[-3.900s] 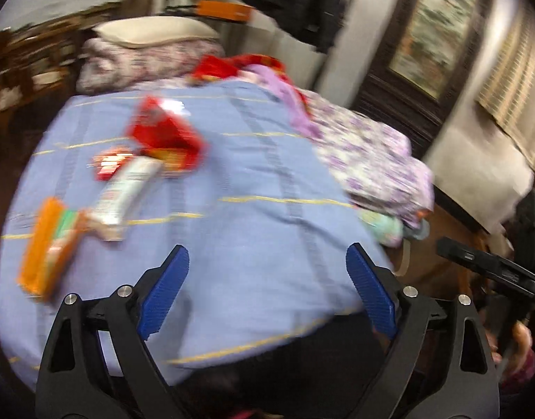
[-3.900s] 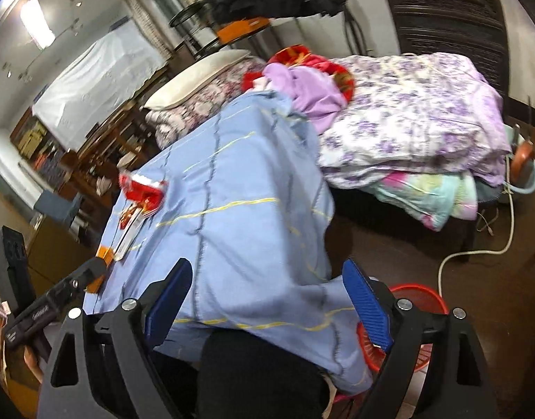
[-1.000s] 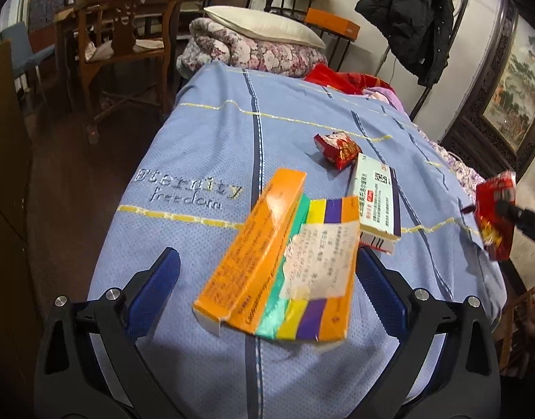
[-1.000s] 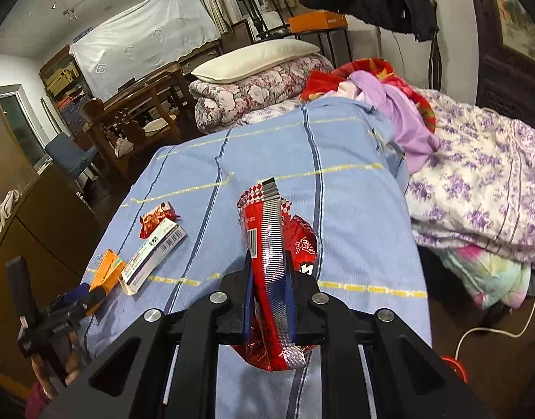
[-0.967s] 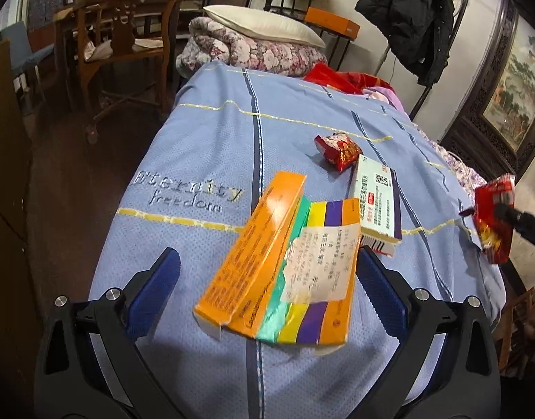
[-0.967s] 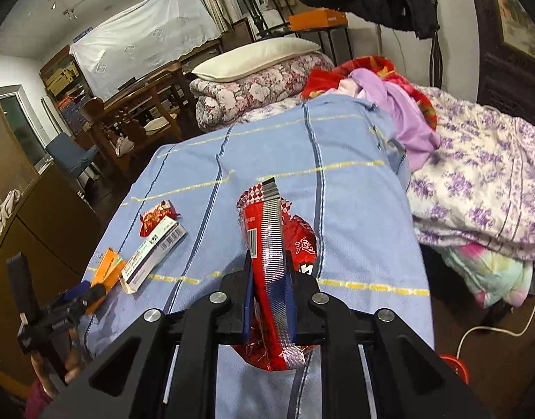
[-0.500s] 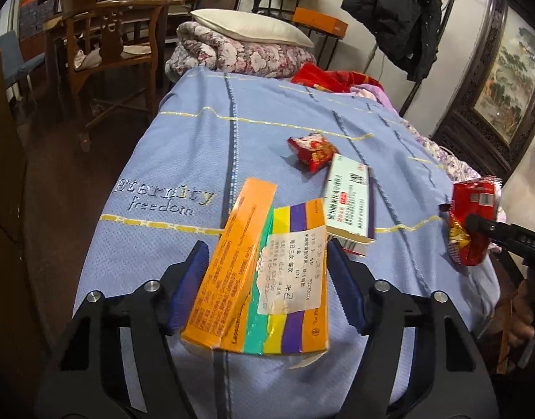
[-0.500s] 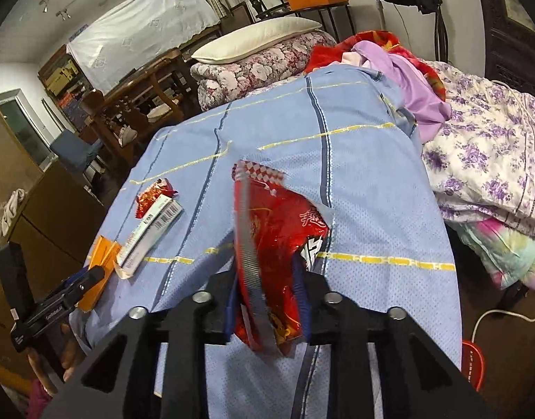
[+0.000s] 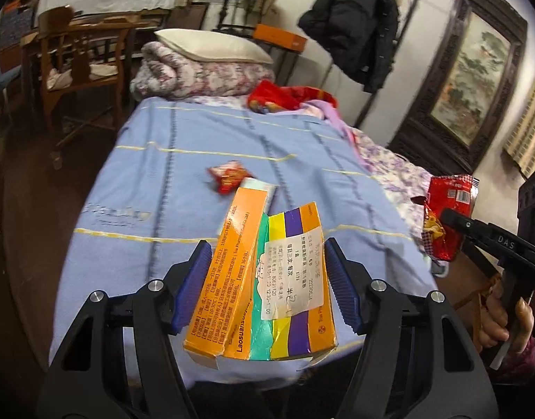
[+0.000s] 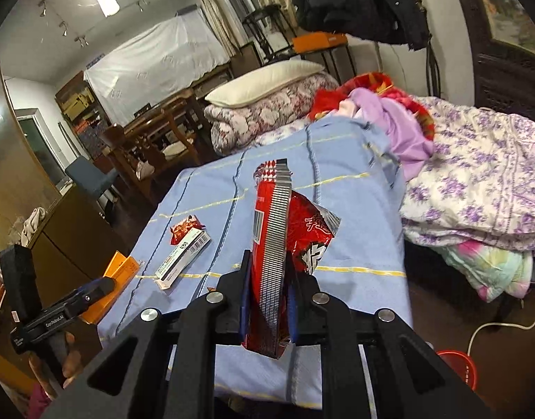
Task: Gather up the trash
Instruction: 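Grasp the orange medicine box with the left tool while the right holds the chip bag, then carry the chip bag and orange box to the red wastebasket and open both tools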
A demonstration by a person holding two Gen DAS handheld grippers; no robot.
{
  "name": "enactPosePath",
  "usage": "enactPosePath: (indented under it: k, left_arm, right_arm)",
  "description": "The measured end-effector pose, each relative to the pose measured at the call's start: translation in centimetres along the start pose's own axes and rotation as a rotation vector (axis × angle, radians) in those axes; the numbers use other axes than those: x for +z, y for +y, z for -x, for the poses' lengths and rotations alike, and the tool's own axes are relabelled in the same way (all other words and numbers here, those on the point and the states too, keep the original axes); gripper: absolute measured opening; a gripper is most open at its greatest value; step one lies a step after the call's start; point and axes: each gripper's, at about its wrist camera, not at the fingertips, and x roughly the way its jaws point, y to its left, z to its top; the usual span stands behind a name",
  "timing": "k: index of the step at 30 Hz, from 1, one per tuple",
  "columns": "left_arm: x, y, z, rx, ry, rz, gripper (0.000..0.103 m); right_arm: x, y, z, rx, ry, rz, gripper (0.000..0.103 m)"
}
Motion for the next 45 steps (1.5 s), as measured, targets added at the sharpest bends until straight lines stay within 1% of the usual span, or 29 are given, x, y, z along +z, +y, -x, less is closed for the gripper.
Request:
enactPosePath:
  k: [5,8,11,16,19,21,23,25,28,29,31,33,34,37,43,45]
  left_arm:
    - [0.0,-4.2,0.2,-0.048,0.004,-0.07,0.065]
    - [-0.1,-7.3,0.0,-0.09,0.008,-0.116,0.065]
    - [-0.2,-9.9,-0.6,-0.129,0.022,-0.147,0.065]
    - [-0.6,-15.0,-2.9,-0.207,0.074,-0.214,0.065]
    - [-1.1,-18.1,-4.4,-0.245,0.107,-0.27,0.065]
    - [-1.6,-20.3,-5.5,-0.274,0.132,-0.307,0.065]
    - [-2.1,-22.2,-6.6,-0.298,0.157,-0.333,0.065]
    - [-2.6,-23.7,-7.5,-0.318,0.181,-0.354,0.065]
    - [-3.6,-25.6,-8.8,-0.341,0.216,-0.382,0.065]
    - [-3.8,-26.1,-9.1,-0.345,0.225,-0.39,0.065]
    - [-4.3,-26.9,-9.8,-0.354,0.246,-0.409,0.065]
    - [-4.9,-27.7,-10.7,-0.358,0.268,-0.425,0.065]
    - [-5.1,-28.0,-11.1,-0.358,0.278,-0.432,0.065]
    - [-5.8,-28.8,-11.9,-0.36,0.302,-0.45,0.065]
    - [-7.6,-31.3,-13.8,-0.376,0.36,-0.508,0.065]
    - [-8.3,-32.3,-14.5,-0.388,0.384,-0.531,0.065]
  right_arm:
    - [-0.6,-2.3,3.3,-0.019,-0.019,-0.03,0.017]
    - [-1.2,-4.3,5.3,-0.039,-0.03,-0.056,0.017]
    - [-2.0,-6.2,7.3,-0.074,-0.043,-0.076,0.017]
    - [-3.4,-10.3,9.9,-0.136,-0.042,-0.124,0.017]
    - [-4.7,-13.2,10.6,-0.183,-0.017,-0.16,0.017]
    - [-6.1,-15.6,10.7,-0.22,0.019,-0.192,0.017]
    - [-7.5,-18.1,10.3,-0.246,0.065,-0.238,0.017]
    - [-8.8,-20.1,9.5,-0.254,0.11,-0.289,0.017]
    - [-10.5,-22.5,8.1,-0.271,0.172,-0.341,0.019]
    - [-11.2,-23.3,7.4,-0.281,0.199,-0.356,0.021]
    - [-12.5,-24.5,6.2,-0.285,0.253,-0.387,0.029]
    - [-14.0,-25.8,5.1,-0.273,0.302,-0.447,0.057]
    - [-14.5,-26.3,5.1,-0.271,0.3,-0.476,0.06]
    - [-14.8,-27.1,5.9,-0.261,0.267,-0.514,0.062]
    - [-13.1,-28.4,9.7,-0.259,0.111,-0.56,0.063]
    - [-12.4,-28.9,10.6,-0.256,0.076,-0.567,0.064]
